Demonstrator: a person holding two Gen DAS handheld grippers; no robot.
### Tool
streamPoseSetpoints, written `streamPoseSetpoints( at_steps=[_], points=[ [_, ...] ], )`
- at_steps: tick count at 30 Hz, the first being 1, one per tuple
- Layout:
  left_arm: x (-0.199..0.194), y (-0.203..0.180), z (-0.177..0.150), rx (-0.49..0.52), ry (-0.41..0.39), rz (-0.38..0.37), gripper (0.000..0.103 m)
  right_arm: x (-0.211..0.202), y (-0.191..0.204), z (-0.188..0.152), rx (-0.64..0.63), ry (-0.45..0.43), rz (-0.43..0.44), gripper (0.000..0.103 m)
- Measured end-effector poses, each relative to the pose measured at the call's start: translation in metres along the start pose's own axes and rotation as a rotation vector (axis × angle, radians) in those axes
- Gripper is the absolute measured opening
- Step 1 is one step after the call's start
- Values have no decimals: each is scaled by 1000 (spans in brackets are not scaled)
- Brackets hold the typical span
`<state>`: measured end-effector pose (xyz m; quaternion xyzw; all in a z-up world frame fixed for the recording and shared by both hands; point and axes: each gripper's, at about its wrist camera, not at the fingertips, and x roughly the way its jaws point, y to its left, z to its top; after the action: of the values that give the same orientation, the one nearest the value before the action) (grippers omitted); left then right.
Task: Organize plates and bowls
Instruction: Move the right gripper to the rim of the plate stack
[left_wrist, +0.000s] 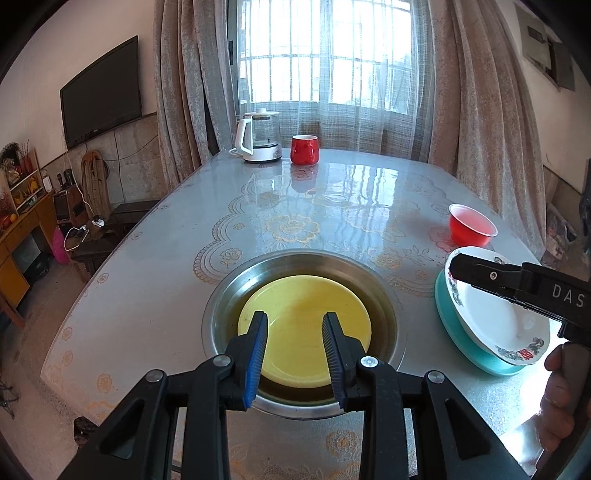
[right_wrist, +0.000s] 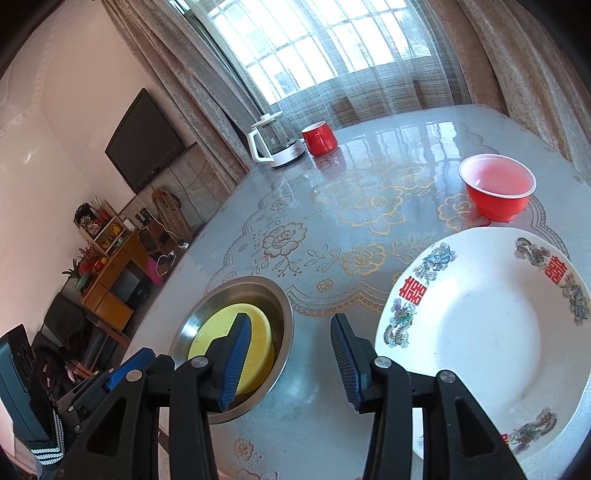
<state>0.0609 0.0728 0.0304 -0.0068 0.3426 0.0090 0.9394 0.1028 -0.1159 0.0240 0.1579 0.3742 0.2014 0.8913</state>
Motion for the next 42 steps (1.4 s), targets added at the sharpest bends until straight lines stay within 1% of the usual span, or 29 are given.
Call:
streamPoseSetpoints(
  at_steps=[6,16,21,24,26,29,34,38,42],
  points=[
    [8,-14,6,15,9,-24,33,-22,-28,2,51,-42,-36,45],
    [26,-41,20,51,39,-68,33,-61,-88,16,146,-118,-160,45],
    [39,-60,31,63,61,-100,33,-73,-118,20,197,-133,-207,45],
    [49,-73,38,58,87,-117,33,-78,-130,21,215,-137,-233,45],
    [57,-81,40,63,106,-147,33,-81,-137,21,226,-140,-242,45],
    [62,-93,43,82,113,-166,33,-82,-147,22,244,-136,-252,45],
    [70,-112,47,138,107,-172,34,-80,-160,22,267,-121,-259,45],
    [80,-120,54,130,130,-183,41,-77,-168,26,284,-105,-252,45],
    [94,-128,63,111,172,-203,41,-76,-172,33,285,-103,-249,45]
  ],
)
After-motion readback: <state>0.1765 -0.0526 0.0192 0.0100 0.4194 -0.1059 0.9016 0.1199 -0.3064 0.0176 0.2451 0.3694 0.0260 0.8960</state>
